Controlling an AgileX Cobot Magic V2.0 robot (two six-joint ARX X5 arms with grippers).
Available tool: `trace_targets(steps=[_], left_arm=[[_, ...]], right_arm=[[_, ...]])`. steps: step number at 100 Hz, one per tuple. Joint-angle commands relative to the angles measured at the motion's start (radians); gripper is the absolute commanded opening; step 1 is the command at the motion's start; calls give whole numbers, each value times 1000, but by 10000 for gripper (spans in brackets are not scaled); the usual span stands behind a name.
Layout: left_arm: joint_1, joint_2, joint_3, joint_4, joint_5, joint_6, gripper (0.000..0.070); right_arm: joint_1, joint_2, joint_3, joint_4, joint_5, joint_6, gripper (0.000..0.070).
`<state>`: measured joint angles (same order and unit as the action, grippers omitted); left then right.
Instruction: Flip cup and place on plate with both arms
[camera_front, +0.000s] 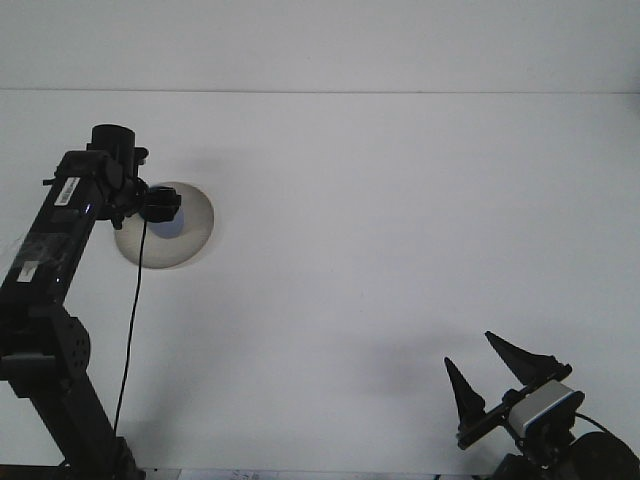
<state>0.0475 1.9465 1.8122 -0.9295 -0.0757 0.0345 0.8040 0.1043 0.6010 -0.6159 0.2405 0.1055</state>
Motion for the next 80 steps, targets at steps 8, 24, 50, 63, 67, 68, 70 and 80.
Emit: trace_targets(steps=[8,24,50,63,67,68,70,80], left_arm=[[1,17,137,-62,2,-29,586],[1,-65,236,-90,2,-47,586],[-15,-420,221,-80,71,-79,585],[-46,-642,78,3,99,-109,585],[-64,-718,3,32,99,-111,585],[-69,-737,-18,41,99,-112,585],[-81,-783,-71,61,99,-117,585],[-140,-965,-298,151,110,-143,585]], right_arm=[[8,2,4,9,4,3,505],[8,2,4,9,4,3,505],[8,2,4,9,4,3,506],[8,2,4,10,4,3,505],[8,2,4,10,4,3,505],[8,2,4,10,4,3,505],[8,2,4,10,4,3,505],[8,2,4,10,4,3,505]])
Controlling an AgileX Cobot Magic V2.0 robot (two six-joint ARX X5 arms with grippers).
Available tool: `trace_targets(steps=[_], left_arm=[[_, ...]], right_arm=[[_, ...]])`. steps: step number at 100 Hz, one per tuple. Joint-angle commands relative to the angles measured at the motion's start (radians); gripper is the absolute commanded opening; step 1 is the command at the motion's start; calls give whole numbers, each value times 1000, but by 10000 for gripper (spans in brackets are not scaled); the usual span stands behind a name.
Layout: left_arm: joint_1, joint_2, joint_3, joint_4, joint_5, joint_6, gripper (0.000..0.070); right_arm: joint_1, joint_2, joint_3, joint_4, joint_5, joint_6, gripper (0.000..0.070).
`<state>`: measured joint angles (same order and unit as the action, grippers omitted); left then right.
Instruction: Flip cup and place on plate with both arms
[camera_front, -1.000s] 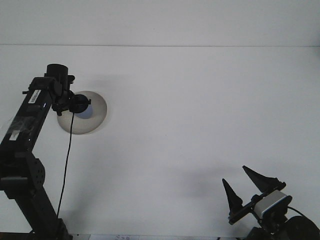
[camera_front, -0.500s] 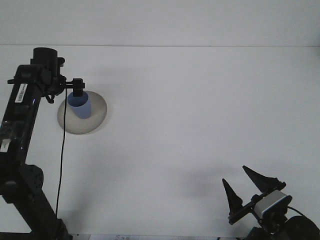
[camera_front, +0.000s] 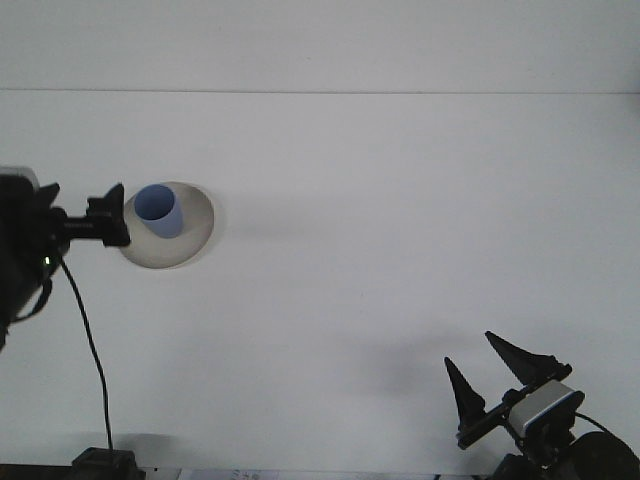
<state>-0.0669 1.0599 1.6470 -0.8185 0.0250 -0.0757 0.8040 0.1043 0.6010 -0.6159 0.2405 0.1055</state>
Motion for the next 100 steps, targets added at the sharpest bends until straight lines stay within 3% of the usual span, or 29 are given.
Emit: trace_targets(steps=[1,16,34,44,48,52,57,61,66,100], left_arm=[[-33,-97,-157,48,13,-37,585],[-142,-348,-494,135,127,-127,585],[-203,-569,-778,197,130,-227,585],[-213,-636,-853,214,130,-248,582],[-213,-653,-866,214,130,-247,559],[-213,-665,-871,214,129,-245,464],[-213,-672,-871,215,130,-238,214],[-213,-675,-871,215,130,-236,0],[-213,-676,-871,217,130,-235,19],[-213,-678,-870,238,129,-234,16]], right_arm=[[8,2,4,10,4,3,505],[8,2,4,11,4,3,506],[8,2,4,19,3,3,506],[8,2,4,26,4,3,505],[8,2,4,28,4,3,505],[8,2,4,30,4,3,501],[8,2,4,31,4,3,420],[8,2,4,31,4,3,257],[8,2,4,29,4,3,0],[8,2,5,41,-4,0,6]])
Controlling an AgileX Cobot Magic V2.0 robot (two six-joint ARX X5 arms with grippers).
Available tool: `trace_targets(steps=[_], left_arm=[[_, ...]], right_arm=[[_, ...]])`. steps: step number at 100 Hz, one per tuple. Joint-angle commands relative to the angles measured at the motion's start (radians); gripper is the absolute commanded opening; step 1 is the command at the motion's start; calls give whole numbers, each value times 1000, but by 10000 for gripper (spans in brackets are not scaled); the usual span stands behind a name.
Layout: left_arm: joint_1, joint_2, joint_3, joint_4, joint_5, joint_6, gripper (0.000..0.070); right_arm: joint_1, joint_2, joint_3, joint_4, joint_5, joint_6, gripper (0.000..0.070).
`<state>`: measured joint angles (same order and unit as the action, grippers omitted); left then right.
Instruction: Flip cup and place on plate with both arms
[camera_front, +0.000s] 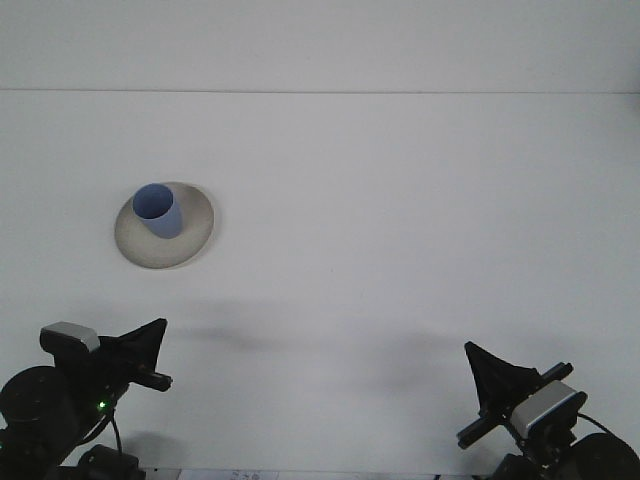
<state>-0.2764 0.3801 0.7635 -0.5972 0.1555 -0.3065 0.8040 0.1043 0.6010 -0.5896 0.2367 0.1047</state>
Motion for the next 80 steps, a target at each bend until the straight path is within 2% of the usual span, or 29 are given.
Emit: trace_targets(steps=[1,38,48,55,64,71,80], left_arm=[[-3,2,14,18,-1,-3,16],[-3,2,14,24,-1,-1,15],[1,-1,14,31,-40,62,13],[13,-19,7,39,-66,155,13],[44,-60,-58,127,-98,273,13],[79,-115,-158,229,-163,354,13],[126,-196,-312,356,-273,390,13]], right_arm=[[8,2,5,14,0,1,6],[8,2,5,14,0,1,6],[8,2,5,14,0,1,6],[8,2,5,14,0,1,6],[8,2,5,14,0,1,6],[8,2,5,14,0,0,6],[8,2,5,14,0,1,6]])
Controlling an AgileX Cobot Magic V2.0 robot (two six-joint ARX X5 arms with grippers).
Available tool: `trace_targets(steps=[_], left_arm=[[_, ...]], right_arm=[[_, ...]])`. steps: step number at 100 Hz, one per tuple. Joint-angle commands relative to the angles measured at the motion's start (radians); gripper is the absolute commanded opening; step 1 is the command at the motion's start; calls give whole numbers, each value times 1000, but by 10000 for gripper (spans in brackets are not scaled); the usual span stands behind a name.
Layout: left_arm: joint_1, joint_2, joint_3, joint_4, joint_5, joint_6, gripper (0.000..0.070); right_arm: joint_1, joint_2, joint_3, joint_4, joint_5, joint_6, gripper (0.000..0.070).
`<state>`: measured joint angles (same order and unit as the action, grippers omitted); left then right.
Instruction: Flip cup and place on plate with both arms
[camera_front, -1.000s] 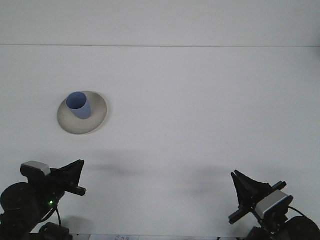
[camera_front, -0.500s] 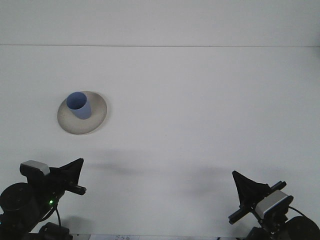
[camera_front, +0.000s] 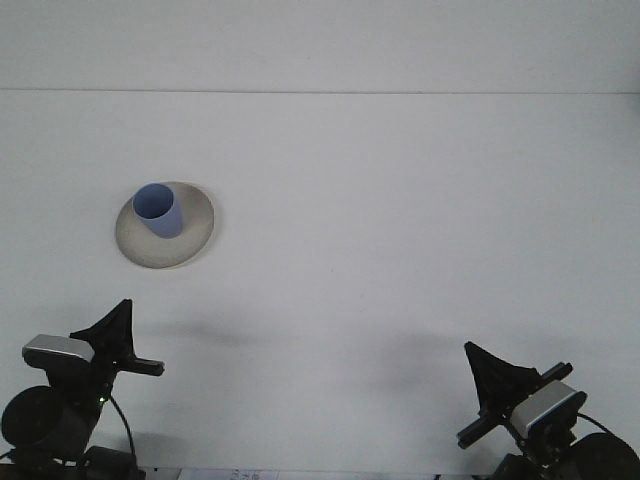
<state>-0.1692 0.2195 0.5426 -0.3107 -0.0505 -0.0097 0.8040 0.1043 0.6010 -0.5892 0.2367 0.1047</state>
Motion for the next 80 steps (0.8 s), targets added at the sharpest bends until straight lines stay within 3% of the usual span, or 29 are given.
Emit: trace_targets(steps=[1,17,50,80], left_arm=[[24,-44,-107,81,-79,96,13],[88,-161,-325,189,-186,100,13],[116,-217,-522,307,-186,98,13],[117,-217,-529,342,-185,98,14]], right_arm=[[8,2,5,14,0,0,6],[8,2,5,14,0,1,6],[8,2,5,14,0,0,6],[8,2,5,13,0,0,6]])
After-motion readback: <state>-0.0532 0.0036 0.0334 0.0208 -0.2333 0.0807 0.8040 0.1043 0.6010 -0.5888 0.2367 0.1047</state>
